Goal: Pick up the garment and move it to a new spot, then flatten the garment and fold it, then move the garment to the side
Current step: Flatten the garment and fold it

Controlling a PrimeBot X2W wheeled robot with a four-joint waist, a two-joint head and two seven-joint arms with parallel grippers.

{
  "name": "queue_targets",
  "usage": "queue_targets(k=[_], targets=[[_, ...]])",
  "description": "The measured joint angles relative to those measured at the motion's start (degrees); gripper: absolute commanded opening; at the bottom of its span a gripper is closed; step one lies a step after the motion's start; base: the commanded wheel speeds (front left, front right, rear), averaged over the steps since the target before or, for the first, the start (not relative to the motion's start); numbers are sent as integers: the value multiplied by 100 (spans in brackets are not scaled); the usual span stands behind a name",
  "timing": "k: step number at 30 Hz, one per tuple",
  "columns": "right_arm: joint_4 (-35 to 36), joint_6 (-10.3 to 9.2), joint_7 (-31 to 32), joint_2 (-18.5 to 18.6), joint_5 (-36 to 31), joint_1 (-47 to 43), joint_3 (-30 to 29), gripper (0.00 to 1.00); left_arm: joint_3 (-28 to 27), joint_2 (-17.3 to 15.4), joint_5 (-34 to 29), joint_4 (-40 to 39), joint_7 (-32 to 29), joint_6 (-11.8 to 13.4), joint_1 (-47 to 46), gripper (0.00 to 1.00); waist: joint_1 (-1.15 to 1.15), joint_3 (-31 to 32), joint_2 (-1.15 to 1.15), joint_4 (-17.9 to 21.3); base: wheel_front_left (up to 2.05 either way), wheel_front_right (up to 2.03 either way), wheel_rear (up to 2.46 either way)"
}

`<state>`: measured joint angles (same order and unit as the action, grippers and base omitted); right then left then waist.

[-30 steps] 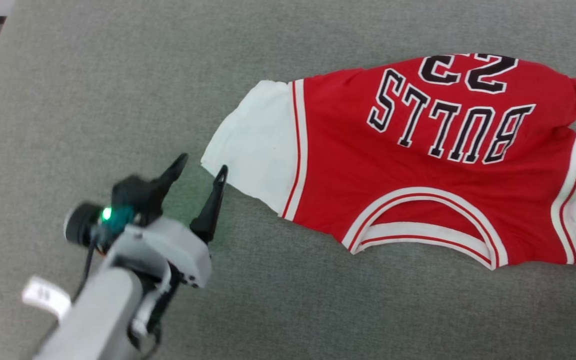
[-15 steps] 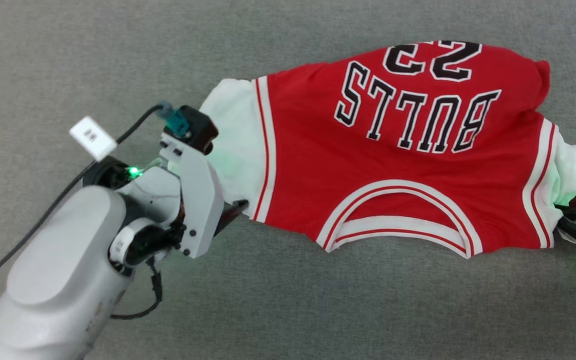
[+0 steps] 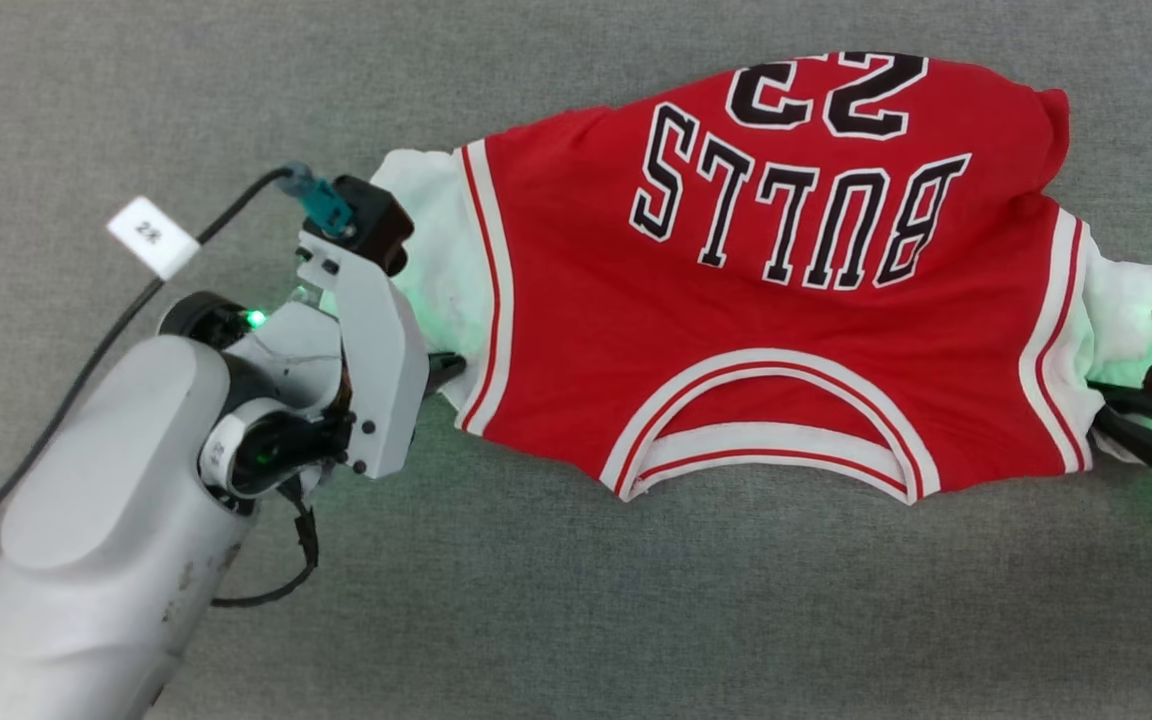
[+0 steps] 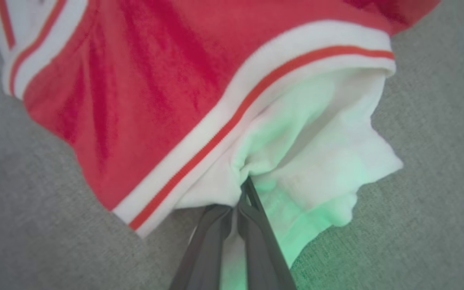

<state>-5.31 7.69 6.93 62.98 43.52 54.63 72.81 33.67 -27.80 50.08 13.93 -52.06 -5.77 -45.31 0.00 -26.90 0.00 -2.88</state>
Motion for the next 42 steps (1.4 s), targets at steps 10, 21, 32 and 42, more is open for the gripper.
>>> queue_targets(k=[10, 21, 32, 42], targets=[[294, -13, -846, 632, 457, -108, -865, 0, -770, -71, 288, -626, 1267, 54, 375, 0, 0, 232, 0, 77, 0, 0, 0], [224, -14, -823, 258, 1515, 38, -2261, 0, -1417, 458, 580, -826, 1978, 398, -257, 0, 0, 145, 0, 157, 0, 0, 0], [-2402, -14, -487, -1984, 1302, 3104, -3085, 0, -1884, 1135, -305, 1985, 4013, 578, -3702, 0, 0, -386, 0, 376, 0, 0, 0], [-3706, -14, -1426, -2810, 958, 4688, -3477, 0, -2220, 1395, -363, 3307, 5491, 162, -5608, 0, 0, -425, 0, 523, 0, 0, 0]])
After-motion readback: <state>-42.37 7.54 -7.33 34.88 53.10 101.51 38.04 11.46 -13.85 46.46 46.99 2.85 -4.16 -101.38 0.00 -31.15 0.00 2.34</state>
